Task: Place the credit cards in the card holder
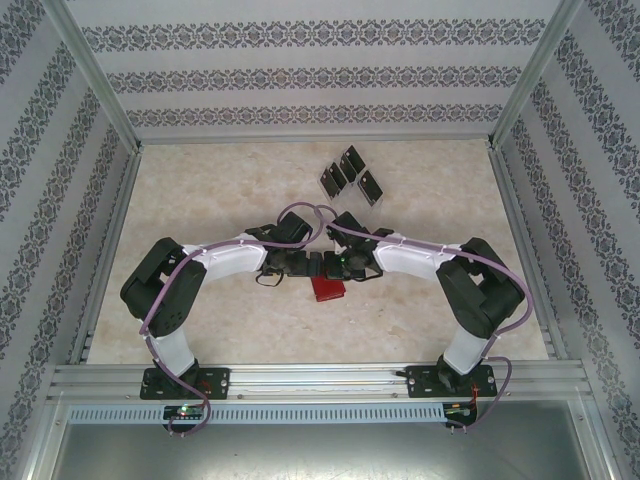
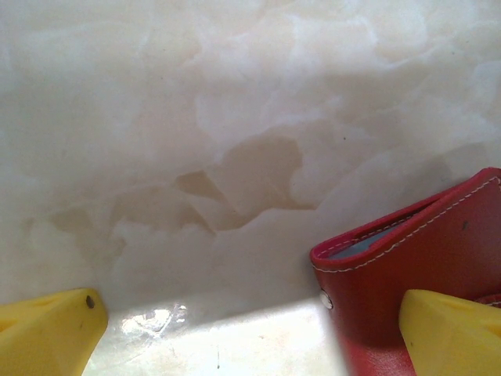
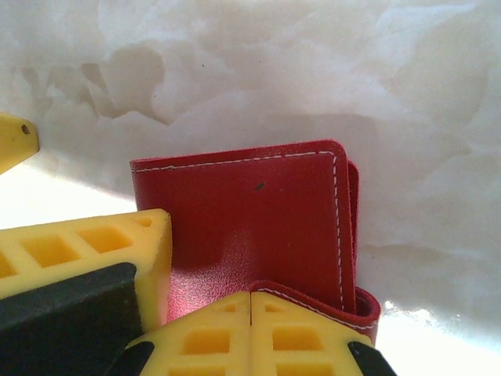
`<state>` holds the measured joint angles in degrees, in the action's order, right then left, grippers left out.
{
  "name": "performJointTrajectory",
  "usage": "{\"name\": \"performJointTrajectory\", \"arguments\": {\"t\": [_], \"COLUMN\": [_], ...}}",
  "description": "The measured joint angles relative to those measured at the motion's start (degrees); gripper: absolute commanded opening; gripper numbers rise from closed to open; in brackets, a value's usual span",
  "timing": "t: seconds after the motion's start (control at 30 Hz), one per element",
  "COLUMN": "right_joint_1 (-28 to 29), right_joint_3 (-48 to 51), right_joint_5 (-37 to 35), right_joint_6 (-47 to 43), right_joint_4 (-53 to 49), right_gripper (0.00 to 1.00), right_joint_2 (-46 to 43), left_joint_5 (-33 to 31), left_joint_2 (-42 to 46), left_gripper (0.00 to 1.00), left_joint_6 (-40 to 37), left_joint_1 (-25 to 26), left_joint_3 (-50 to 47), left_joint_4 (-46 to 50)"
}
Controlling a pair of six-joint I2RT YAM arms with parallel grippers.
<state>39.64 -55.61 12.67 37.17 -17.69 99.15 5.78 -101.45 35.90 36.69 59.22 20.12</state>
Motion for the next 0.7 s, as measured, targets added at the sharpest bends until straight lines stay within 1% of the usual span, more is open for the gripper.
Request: {"name": "performJointTrajectory", "arguments": {"t": [0.2, 0.33, 0.5, 0.57, 0.63, 0.7], "right_joint_1": [-0.52, -1.29, -1.64, -1.64, -1.64, -1.64], "right_joint_3": [3.85, 6.19, 6.05, 5.44, 4.46, 3.41], "right_joint_5": [0.42, 2.08, 3.26, 3.3, 3.3, 3.26], "right_joint_6": [2.08, 3.06, 3.21, 3.19, 2.89, 2.89], "right_joint_4": [5.14, 8.7, 9.09, 8.15, 6.62, 4.52], "right_gripper": [0.0, 0.0, 0.0, 0.08, 0.22, 0.32], "right_joint_2": [-0.96, -1.9, -2.54, -2.54, -2.54, -2.6], "left_joint_5": [0.0, 0.02, 0.02, 0.02, 0.02, -0.07], "left_joint_2": [0.0, 0.02, 0.02, 0.02, 0.02, 0.02], "left_gripper": [1.0, 1.0, 1.0, 1.0, 1.0, 1.0], "left_joint_6": [-0.13, -0.13, -0.15, -0.15, -0.13, -0.17], "left_joint_1": [0.0, 0.04, 0.04, 0.07, 0.07, 0.02], "left_joint_3": [0.0, 0.04, 0.04, 0.07, 0.24, 0.28], "left_joint_4": [0.02, 0.02, 0.02, 0.02, 0.17, 0.5]}}
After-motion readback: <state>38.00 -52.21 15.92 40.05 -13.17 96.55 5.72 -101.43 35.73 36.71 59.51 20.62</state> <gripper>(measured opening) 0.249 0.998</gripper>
